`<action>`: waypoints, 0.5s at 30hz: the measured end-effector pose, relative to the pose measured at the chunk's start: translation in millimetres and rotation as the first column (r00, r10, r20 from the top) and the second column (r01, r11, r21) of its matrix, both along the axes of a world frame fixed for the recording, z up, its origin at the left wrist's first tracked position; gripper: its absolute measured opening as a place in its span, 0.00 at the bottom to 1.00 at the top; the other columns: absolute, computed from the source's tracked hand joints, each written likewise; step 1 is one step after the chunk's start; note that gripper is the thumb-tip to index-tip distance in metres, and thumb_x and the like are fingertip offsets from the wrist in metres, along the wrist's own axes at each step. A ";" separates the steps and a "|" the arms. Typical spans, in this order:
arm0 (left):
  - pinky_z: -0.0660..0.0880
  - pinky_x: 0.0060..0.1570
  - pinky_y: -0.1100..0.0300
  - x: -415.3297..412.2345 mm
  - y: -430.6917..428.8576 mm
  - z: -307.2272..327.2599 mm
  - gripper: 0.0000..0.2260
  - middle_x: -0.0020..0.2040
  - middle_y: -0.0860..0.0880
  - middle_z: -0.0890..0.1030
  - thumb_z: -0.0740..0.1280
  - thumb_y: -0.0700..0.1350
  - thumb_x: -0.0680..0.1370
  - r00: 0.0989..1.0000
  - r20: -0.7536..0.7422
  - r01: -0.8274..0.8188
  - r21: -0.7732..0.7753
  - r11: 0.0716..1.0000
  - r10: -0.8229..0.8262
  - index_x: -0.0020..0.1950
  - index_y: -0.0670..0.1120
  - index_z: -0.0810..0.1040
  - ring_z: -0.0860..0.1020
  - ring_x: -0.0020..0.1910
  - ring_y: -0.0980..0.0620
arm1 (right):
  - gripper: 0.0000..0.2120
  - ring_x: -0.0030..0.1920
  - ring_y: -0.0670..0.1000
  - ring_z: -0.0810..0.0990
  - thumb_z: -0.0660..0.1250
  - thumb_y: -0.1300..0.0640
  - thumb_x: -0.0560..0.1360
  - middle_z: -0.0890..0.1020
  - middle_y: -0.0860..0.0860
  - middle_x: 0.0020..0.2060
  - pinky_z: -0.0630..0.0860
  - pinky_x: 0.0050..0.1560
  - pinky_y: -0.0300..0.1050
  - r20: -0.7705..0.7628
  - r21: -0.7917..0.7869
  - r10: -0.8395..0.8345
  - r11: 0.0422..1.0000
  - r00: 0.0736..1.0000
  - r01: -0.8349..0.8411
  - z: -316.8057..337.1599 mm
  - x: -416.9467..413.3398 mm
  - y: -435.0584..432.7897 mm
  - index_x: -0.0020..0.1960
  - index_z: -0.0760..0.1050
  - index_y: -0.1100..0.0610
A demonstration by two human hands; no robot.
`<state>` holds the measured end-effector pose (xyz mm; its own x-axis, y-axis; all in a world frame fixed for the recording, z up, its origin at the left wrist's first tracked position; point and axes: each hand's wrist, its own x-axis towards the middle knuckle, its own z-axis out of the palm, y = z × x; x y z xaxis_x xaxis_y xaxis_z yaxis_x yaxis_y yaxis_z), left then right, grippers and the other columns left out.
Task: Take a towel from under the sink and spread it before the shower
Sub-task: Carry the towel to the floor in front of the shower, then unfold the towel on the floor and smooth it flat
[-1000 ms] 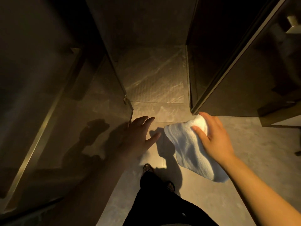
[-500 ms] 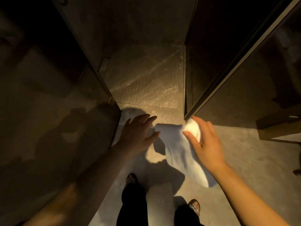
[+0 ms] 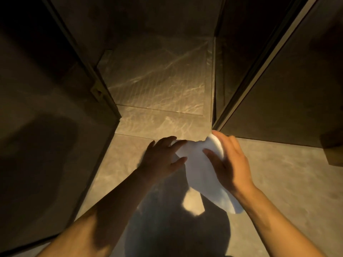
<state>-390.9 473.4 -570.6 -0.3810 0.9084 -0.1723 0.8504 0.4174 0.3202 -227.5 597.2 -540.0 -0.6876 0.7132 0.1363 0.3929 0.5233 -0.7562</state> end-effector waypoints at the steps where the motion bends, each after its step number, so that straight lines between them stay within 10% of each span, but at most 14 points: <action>1: 0.64 0.67 0.44 2.6 0.9 -18.5 0.31 0.73 0.51 0.66 0.45 0.67 0.72 1.000 0.003 -0.011 0.005 1.000 0.011 0.72 0.59 0.60 0.65 0.71 0.49 | 0.22 0.53 0.37 0.69 0.62 0.42 0.74 0.72 0.43 0.57 0.64 0.49 0.22 0.003 0.022 -0.004 1.000 1.000 0.003 -19.5 0.5 5.6 0.66 0.69 0.46; 15: 0.75 0.41 0.51 8.0 2.2 -228.5 0.13 0.47 0.49 0.80 0.59 0.58 0.78 0.983 0.143 -0.149 0.250 0.957 0.116 0.53 0.50 0.71 0.77 0.42 0.49 | 0.22 0.54 0.51 0.74 0.61 0.44 0.76 0.73 0.51 0.58 0.69 0.49 0.42 -0.001 0.313 0.160 0.938 0.987 -0.152 -217.5 0.6 44.3 0.68 0.66 0.49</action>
<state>-382.8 475.7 -799.1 -0.4916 0.8708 0.0073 0.7392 0.4128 0.5322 -226.9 641.6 -757.4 -0.7801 0.5163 0.3534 0.2695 0.7870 -0.5549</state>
